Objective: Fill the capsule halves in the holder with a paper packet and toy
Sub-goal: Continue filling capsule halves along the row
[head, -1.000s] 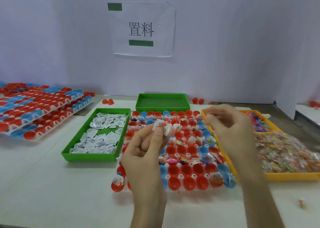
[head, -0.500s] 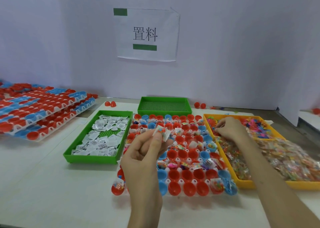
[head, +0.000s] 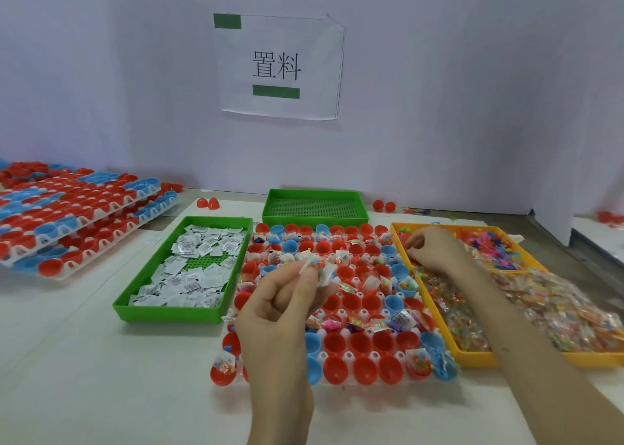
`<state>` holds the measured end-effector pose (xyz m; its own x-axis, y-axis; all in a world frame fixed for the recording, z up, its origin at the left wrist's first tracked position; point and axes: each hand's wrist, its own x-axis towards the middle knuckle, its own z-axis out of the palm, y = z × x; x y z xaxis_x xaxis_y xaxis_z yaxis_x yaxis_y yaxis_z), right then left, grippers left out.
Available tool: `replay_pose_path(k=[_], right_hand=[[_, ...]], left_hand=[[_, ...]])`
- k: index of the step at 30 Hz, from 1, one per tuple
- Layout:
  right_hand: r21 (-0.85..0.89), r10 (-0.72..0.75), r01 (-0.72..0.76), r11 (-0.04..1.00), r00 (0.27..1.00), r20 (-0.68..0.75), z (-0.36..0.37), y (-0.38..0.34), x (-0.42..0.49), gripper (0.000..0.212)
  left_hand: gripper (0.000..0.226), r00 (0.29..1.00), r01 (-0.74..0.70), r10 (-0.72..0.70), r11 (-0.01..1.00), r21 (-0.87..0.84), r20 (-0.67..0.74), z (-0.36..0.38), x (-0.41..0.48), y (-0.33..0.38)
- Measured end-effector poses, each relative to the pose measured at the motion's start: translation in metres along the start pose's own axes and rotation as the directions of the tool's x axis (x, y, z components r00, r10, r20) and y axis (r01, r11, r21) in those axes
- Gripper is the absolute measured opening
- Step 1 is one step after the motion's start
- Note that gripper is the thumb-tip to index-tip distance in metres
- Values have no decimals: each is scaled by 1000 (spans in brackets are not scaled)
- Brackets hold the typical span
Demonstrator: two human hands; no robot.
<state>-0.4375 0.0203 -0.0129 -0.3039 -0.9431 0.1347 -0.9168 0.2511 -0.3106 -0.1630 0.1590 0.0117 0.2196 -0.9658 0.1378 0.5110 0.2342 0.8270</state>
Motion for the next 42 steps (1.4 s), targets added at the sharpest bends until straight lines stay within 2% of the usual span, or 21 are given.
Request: replay_pose_path(k=[2,5,9,14,17,19,21,23,25,26,28,32,35,38,42], right_hand=[[-43,25,-26,999,999,-41,-2,-1,0,9],[-67,59,-64,996,996,-67,-6,-2,0,16],[-38,108,-112,993,988,-107,-10,5,0,16],[137,166,-146,980,975,-150,-17,9,2,23],[317,210,-152,936,965,-157,-25,10,-1,22],[555,240,-130,822,962,-130,-33,6,-11,16],[762,213,-50,645,970,-117,-45,-4,-29,8],[875,181,57,481,970,-163,-55,-18,-54,7],[922,182,132,363,961,-209,-63,-33,-82,11],[925,188,150,349,956,-226,-64,-40,-96,12],[901,176,185,393,946,-271,-63,-54,-123,14],[837,9,302,456,939,-343,-55,-81,-166,18],[816,-89,375,441,922,-376,-47,-95,-177,20],[819,-77,419,393,902,-425,-41,-104,-178,22],[782,-162,462,419,885,-436,-37,-114,-181,27]], left_hand=[[14,1000,0,0,1000,-7,2,0,1,2],[19,1000,5,-5,1000,-22,-19,-4,4,3],[25,1000,18,-19,999,-38,-23,-6,6,1],[15,999,19,-20,999,-35,-25,-6,6,2],[15,999,26,-27,999,-29,-23,-7,6,2],[17,999,32,-32,999,-24,-26,-7,6,3],[18,999,37,-38,999,-17,-26,-8,6,3],[16,999,49,-49,999,-6,-13,-6,6,2],[16,997,70,-70,998,-3,19,-2,2,1],[17,996,80,-80,997,-1,42,1,0,1],[21,991,95,-96,995,20,90,5,-4,0],[32,988,70,-82,993,96,133,5,-7,1],[27,991,24,-42,990,141,127,1,-6,3],[28,990,36,-50,993,111,129,1,-4,4],[26,988,4,-26,990,140,155,5,-7,3]])
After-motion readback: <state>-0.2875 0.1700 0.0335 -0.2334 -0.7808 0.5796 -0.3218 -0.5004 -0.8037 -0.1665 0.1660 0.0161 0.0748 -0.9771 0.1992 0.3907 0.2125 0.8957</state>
